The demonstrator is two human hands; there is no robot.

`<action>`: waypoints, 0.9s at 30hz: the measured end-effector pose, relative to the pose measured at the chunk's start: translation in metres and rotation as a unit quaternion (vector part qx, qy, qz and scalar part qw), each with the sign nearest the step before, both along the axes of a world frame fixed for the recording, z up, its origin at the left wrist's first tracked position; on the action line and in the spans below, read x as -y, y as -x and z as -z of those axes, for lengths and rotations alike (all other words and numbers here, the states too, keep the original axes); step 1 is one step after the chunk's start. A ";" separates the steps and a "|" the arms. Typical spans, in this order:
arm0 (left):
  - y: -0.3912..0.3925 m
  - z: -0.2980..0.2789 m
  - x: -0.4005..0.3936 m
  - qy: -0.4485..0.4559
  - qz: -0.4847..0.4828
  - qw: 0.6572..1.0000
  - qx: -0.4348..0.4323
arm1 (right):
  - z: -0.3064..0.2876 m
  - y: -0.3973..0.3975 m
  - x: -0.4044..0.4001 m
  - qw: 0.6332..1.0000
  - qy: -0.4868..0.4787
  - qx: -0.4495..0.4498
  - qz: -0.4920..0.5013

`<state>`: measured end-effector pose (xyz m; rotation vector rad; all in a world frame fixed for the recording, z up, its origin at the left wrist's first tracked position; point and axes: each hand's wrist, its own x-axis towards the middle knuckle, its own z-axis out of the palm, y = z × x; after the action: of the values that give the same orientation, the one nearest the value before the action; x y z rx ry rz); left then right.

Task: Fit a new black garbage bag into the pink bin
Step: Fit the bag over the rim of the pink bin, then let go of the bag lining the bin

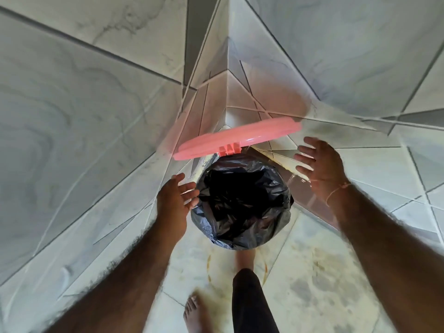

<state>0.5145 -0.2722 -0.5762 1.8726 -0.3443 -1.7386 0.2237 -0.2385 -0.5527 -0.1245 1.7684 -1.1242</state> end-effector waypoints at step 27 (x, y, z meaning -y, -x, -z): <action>0.014 0.018 -0.098 0.125 0.410 0.838 0.338 | 0.059 -0.094 -0.117 0.754 -0.150 -0.431 -0.473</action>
<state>0.5007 -0.1747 -0.5940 2.2343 -1.7727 -1.2637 0.3176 -0.1218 -0.6121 -1.3609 2.1650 0.0455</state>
